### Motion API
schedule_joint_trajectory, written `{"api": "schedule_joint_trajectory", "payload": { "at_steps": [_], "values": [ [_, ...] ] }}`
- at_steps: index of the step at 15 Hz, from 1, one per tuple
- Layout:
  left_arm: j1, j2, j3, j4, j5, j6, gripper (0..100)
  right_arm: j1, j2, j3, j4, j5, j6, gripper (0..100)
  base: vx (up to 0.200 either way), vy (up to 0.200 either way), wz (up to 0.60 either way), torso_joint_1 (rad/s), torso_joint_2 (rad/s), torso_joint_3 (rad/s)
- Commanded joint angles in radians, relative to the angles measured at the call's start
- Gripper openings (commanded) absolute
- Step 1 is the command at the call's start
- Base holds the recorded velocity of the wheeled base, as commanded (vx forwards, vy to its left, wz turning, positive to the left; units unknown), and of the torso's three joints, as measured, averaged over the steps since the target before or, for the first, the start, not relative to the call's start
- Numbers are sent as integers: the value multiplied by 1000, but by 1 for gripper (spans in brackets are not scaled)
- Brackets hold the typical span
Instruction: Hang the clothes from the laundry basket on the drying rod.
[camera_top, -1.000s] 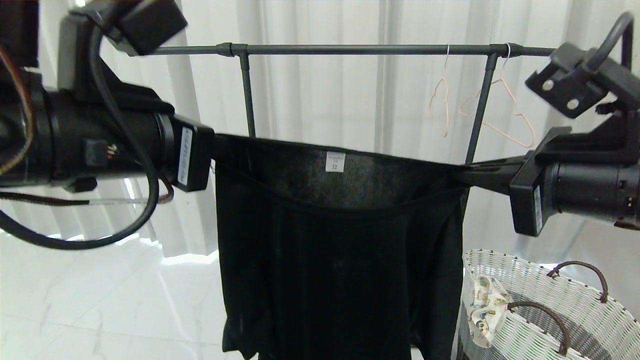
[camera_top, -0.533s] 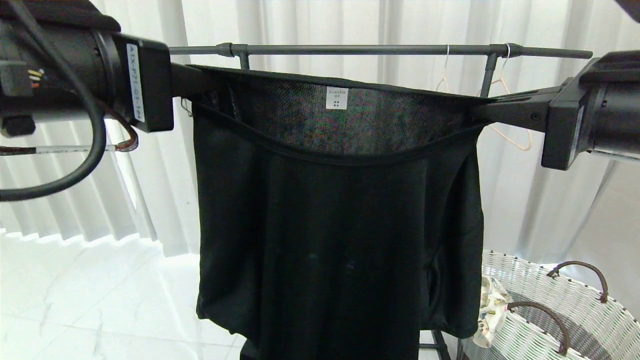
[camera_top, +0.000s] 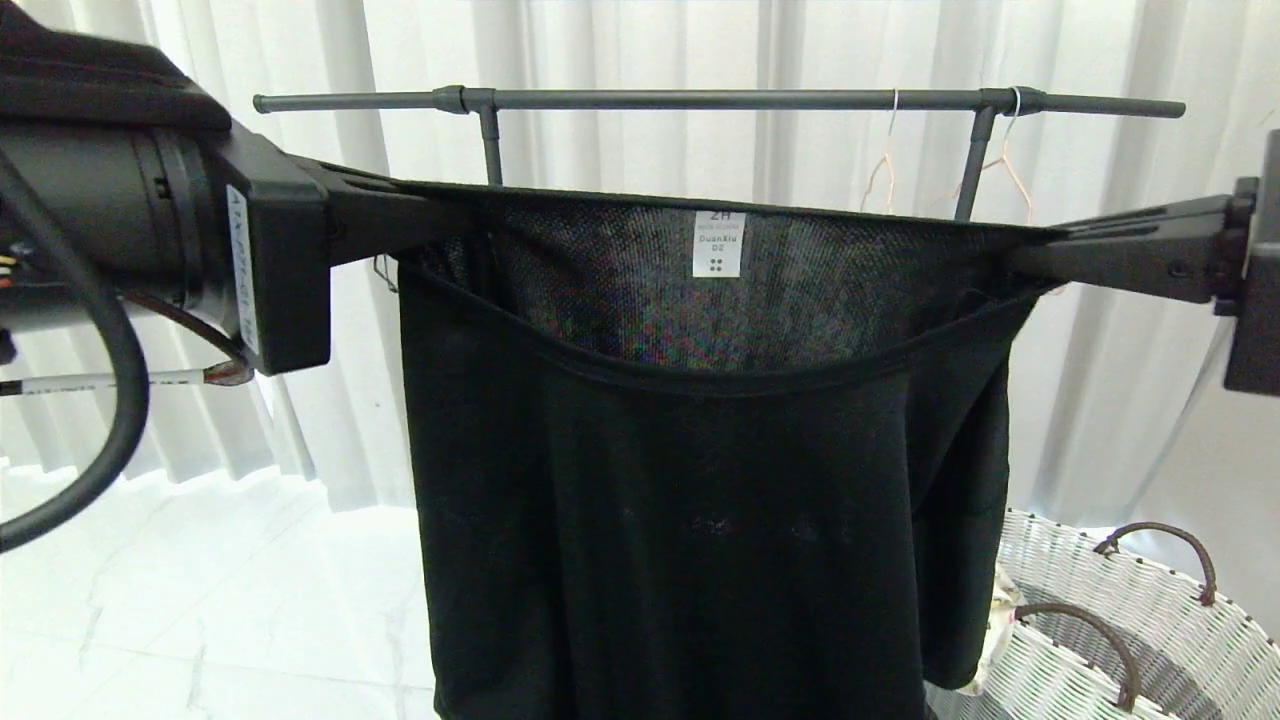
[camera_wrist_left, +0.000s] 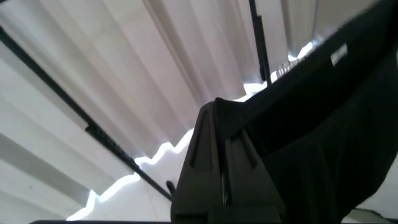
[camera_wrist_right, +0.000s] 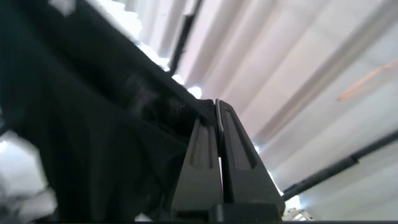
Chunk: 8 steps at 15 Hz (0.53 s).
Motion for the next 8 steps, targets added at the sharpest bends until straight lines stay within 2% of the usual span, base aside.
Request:
{"api": "schedule_joint_trajectory", "payload": {
  "at_steps": [1, 4, 8],
  "values": [
    [-7, 42, -1, -40, -1, 3, 0, 51, -87, 4, 70, 45, -19, 0, 0, 0, 0, 0, 0, 0],
    [-18, 116, -11, -138, 1, 54, 0, 160, -130, 56, 93, 55, -42, 0, 0, 0, 0, 0, 0, 0],
    [-30, 174, -48, -173, 1, 64, 0, 238, -133, 99, 91, 52, -102, 0, 0, 0, 0, 0, 0, 0]
  ]
}}
